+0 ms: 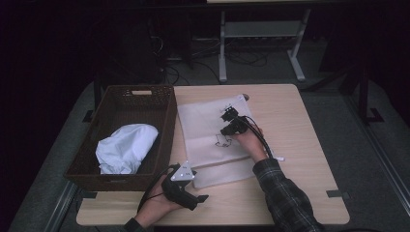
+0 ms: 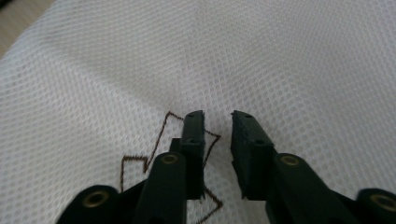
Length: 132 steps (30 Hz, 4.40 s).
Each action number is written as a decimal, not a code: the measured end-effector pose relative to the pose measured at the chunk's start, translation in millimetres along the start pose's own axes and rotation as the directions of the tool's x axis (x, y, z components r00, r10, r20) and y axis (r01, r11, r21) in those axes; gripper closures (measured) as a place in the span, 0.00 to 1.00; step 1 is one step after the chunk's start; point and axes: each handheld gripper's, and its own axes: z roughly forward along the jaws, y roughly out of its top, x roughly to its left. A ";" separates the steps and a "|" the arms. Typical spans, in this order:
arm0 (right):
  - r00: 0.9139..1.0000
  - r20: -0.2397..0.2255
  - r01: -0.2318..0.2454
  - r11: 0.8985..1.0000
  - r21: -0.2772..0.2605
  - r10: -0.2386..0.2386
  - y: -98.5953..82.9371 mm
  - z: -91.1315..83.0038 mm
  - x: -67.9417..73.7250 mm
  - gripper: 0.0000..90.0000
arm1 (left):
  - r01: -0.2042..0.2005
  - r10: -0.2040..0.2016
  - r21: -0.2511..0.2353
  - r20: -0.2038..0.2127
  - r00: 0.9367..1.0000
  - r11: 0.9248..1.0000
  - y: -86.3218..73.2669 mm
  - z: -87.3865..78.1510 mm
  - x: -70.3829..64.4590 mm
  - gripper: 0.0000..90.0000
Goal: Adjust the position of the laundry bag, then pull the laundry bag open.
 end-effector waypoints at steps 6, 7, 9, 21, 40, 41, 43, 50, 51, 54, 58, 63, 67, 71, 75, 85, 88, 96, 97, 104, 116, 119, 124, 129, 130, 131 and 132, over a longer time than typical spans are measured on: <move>0.999 0.024 0.041 0.997 -0.068 -0.039 -11.3 -19.8 -2.7 0.55 | 0.001 -0.001 0.000 0.002 1.000 1.000 -0.1 -0.2 0.0 0.10; 0.999 0.011 0.034 0.997 -0.075 -0.033 -13.4 -23.2 -3.9 0.51 | 0.003 -0.003 -0.001 0.001 1.000 1.000 -0.2 0.1 0.1 0.10; 0.999 -0.020 0.027 0.996 -0.084 -0.029 -17.1 -29.5 -6.2 0.46 | 0.002 -0.002 0.001 0.000 1.000 1.000 -0.2 0.7 0.3 0.10; 0.996 -0.045 0.064 0.980 -0.187 -0.074 -52.0 -71.6 -8.7 0.32 | 0.006 -0.006 0.004 -0.007 1.000 1.000 -0.6 1.6 0.7 0.10; 0.999 -0.034 0.002 0.980 -0.198 -0.009 -104.4 -104.3 -34.6 0.22 | 0.005 -0.005 0.006 0.001 1.000 1.000 -0.4 2.4 2.2 0.10; 1.000 -0.026 0.006 0.982 -0.191 -0.011 -108.1 -106.4 -35.2 0.21 | 0.003 -0.003 0.007 0.000 1.000 1.000 -0.3 2.1 2.0 0.10; 1.000 -0.028 0.002 0.979 -0.202 -0.008 -116.3 -110.9 -36.0 0.21 | 0.004 -0.004 0.006 -0.001 1.000 1.000 0.0 1.7 1.7 0.10; 0.999 -0.043 0.000 0.977 -0.214 -0.009 -140.3 -121.2 -35.0 0.21 | 0.006 -0.006 0.001 0.003 1.000 1.000 -0.7 1.7 1.8 0.10; 0.999 -0.043 0.006 0.978 -0.209 -0.015 -142.5 -121.8 -34.9 0.21 | 0.004 -0.004 0.002 0.002 1.000 1.000 -0.8 1.9 2.0 0.10; 0.999 -0.043 0.011 0.977 -0.215 -0.021 -149.6 -124.3 -33.4 0.21 | 0.002 -0.002 0.004 0.001 1.000 1.000 -0.8 2.5 2.1 0.10; 0.999 -0.044 0.012 0.976 -0.218 -0.022 -162.3 -127.8 -32.1 0.21 | 0.003 -0.003 0.005 -0.002 1.000 1.000 -0.5 2.0 1.7 0.10; 0.998 -0.050 0.022 0.975 -0.223 -0.034 -176.2 -128.5 -32.3 0.21 | 0.005 -0.005 0.006 -0.008 1.000 1.000 -0.1 1.8 1.1 0.10; 0.997 -0.063 0.028 0.976 -0.218 -0.043 -185.8 -127.6 -33.4 0.21 | 0.004 -0.004 0.005 -0.010 1.000 1.000 -0.4 1.5 0.7 0.10; 0.996 -0.073 0.032 0.977 -0.212 -0.048 -190.3 -124.0 -37.9 0.21 | 0.005 -0.005 0.002 -0.010 1.000 1.000 0.0 1.2 0.3 0.10; 0.996 -0.078 0.035 0.979 -0.202 -0.052 -193.2 -119.5 -42.3 0.21 | 0.003 -0.003 0.004 -0.011 1.000 1.000 0.2 1.5 0.3 0.10; 0.994 -0.078 0.054 0.978 -0.200 -0.071 -185.5 -108.0 -56.1 0.20 | 0.004 -0.004 0.004 -0.011 1.000 1.000 0.3 1.2 0.3 0.10; 0.994 -0.090 0.045 0.980 -0.195 -0.064 -182.0 -102.6 -61.1 0.22 | 0.004 -0.004 0.006 -0.011 1.000 1.000 -0.1 1.1 0.4 0.10; 0.993 -0.078 0.074 0.979 -0.189 -0.090 -172.1 -90.9 -67.9 0.36 | 0.007 -0.007 0.007 -0.011 1.000 1.000 -0.3 2.3 0.7 0.10; 0.992 -0.082 0.079 0.980 -0.184 -0.095 -171.9 -88.2 -68.5 0.38 | 0.007 -0.007 0.007 -0.011 1.000 1.000 -0.4 2.4 0.8 0.10; 0.989 -0.050 0.130 0.978 -0.162 -0.140 -172.7 -83.0 -62.3 0.53 | 0.010 -0.010 0.006 -0.009 1.000 1.000 -0.5 2.9 0.8 0.10; 0.986 -0.066 0.138 0.977 -0.164 -0.150 -174.7 -84.8 -50.7 0.85 | 0.013 -0.013 0.008 -0.004 1.000 1.000 -0.3 3.9 1.0 0.10; 0.988 -0.068 0.126 0.978 -0.163 -0.139 -174.6 -84.6 -48.4 0.91 | 0.016 -0.016 0.006 -0.001 1.000 1.000 0.5 5.3 0.4 0.10; 0.991 -0.081 0.090 0.983 -0.161 -0.104 -175.0 -85.1 -48.2 0.91 | 0.013 -0.013 -0.004 0.001 1.000 1.000 2.9 4.9 0.9 0.10; 0.992 -0.087 0.075 0.983 -0.170 -0.091 -174.1 -89.6 -45.6 0.91 | 0.022 -0.022 -0.021 0.007 1.000 1.000 7.2 4.0 1.8 0.10; 0.992 -0.089 0.070 0.982 -0.174 -0.086 -174.0 -91.0 -44.5 0.91 | 0.024 -0.024 -0.027 0.015 1.000 0.999 8.3 4.0 2.0 0.10; 0.992 -0.091 0.069 0.982 -0.176 -0.086 -174.0 -92.5 -43.5 0.91 | 0.025 -0.024 -0.026 0.024 0.999 0.999 9.6 3.9 2.4 0.10; 0.992 -0.092 0.064 0.982 -0.180 -0.081 -174.3 -93.9 -42.1 0.91 | 0.029 -0.028 -0.032 0.030 0.999 0.999 10.9 4.4 2.1 0.10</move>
